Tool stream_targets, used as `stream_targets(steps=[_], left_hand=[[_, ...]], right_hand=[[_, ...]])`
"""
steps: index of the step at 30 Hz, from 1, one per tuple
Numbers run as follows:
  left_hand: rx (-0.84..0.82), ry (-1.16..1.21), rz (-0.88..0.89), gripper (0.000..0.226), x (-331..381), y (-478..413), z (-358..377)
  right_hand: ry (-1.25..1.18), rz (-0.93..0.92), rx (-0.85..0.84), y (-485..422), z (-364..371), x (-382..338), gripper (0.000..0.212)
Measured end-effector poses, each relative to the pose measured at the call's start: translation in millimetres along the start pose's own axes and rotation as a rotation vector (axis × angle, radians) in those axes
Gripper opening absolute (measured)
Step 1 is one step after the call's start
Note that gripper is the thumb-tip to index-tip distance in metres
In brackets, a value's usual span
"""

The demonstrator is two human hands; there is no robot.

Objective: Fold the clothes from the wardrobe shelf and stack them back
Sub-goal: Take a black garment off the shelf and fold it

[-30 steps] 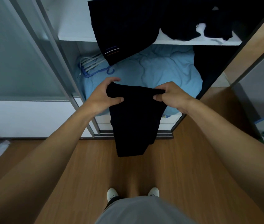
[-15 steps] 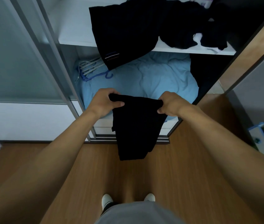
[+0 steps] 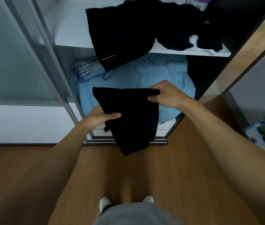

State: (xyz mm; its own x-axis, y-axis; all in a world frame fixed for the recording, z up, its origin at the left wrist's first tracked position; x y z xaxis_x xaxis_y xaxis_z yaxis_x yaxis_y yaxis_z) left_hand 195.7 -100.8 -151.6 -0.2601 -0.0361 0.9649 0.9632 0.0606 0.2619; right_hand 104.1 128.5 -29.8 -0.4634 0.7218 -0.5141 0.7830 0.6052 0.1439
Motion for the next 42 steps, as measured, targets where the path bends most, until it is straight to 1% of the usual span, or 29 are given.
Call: stream_targets(steps=[1, 2, 3, 5, 6, 7, 8, 10, 12, 14, 15, 18, 20, 22, 24, 26, 27, 29, 30, 31, 33, 35, 38, 40, 42], left_hand=[[0.052, 0.009, 0.012, 0.064, 0, -1, 2], [0.1, 0.044, 0.029, 0.054, 1, -3, 5], [0.134, 0.094, 0.05, 0.045, 4, -5, 9], [0.159, 0.19, 0.09, 0.031, 14, -9, 18], [0.162, 0.22, 0.112, 0.026, 20, -10, 22], [0.153, 0.23, 0.132, 0.022, 27, -11, 26], [0.136, 0.228, 0.149, 0.019, 34, -12, 30], [0.117, 0.218, 0.154, 0.016, 42, -11, 36], [0.122, 0.213, 0.149, 0.013, 45, -9, 39], [0.135, 0.221, 0.161, 0.013, 48, -5, 36], [0.138, 0.225, 0.165, 0.017, 50, -2, 31], [0.07, 0.234, 0.132, 0.045, 49, 7, 11], [0.01, 0.186, 0.111, 0.044, 38, 14, 4], [0.027, 0.147, 0.097, 0.046, 23, 19, 7], [0.078, 0.113, 0.104, 0.057, 14, 20, 18], [0.117, 0.125, 0.122, 0.059, 14, 17, 29], [0.146, 0.143, 0.122, 0.054, 16, 14, 32], [0.195, 0.146, 0.119, 0.038, 24, 9, 32], [0.18, 0.149, 0.124, 0.03, 30, 3, 38], [0.17, 0.168, 0.132, 0.029, 35, -2, 43], [0.196, 0.269, 0.138, 0.039, 45, -3, 43], [0.206, 0.368, 0.117, 0.054, 52, -3, 43], [0.21, 0.384, 0.087, 0.066, 59, -1, 45], [0.253, 0.342, 0.038, 0.071, 60, 1, 39], [0.23, 0.361, 0.018, 0.068, 59, 1, 27]], right_hand=[[-0.05, 0.009, 0.009, 0, -2, 2, 0.011], [-0.147, 0.031, 0.04, 1, -5, 6, 0.005], [-0.287, 0.055, 0.099, 3, -8, 11, 0.003], [-0.65, 0.087, 0.243, 10, -14, 26, 0.011], [-0.812, 0.089, 0.281, 14, -12, 34, 0.015], [-0.911, 0.087, 0.286, 18, -7, 42, 0.02], [-0.923, 0.102, 0.27, 23, 3, 50, 0.024], [-0.789, 0.174, 0.204, 31, 31, 58, 0.029], [-0.718, 0.244, 0.228, 33, 53, 63, 0.021], [-0.784, 0.257, 0.284, 31, 61, 61, 0.013], [-0.843, 0.251, 0.294, 29, 62, 58, 0.013], [-1.052, 0.208, 0.268, 23, 55, 44, 0.022], [-1.141, 0.188, 0.263, 20, 47, 39, 0.022], [-1.17, 0.188, 0.264, 18, 40, 35, 0.02], [-1.18, 0.194, 0.262, 15, 38, 30, 0.024], [-1.155, 0.195, 0.262, 12, 35, 23, 0.026], [-1.128, 0.196, 0.27, 12, 31, 20, 0.026], [-1.054, 0.213, 0.29, 8, 20, 13, 0.027], [-1.02, 0.229, 0.316, 8, 9, 16, 0.028], [-1.008, 0.223, 0.327, 9, -2, 18, 0.028], [-1.016, 0.146, 0.281, 10, -14, 16, 0.031], [-0.964, 0.085, 0.219, 16, -7, 20, 0.032], [-0.794, 0.167, 0.144, 30, 35, 38, 0.027], [-0.816, 0.241, 0.186, 33, 57, 44, 0.02], [-0.878, 0.279, 0.234, 29, 65, 42, 0.014]])
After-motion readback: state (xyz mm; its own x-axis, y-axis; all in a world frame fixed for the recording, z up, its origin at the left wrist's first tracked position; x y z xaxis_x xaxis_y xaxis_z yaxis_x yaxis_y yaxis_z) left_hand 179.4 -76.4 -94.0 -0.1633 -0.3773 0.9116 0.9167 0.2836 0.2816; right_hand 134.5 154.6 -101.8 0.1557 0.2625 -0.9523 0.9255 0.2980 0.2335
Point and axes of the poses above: each hand's wrist, its own y-axis away from the middle knuckle, its own z-axis out of the palm, x = y × z, the point moved 4 cm from there along -y, towards the middle knuckle, and after that the axes turned 11 degrees about y, right-handed, at the moved point
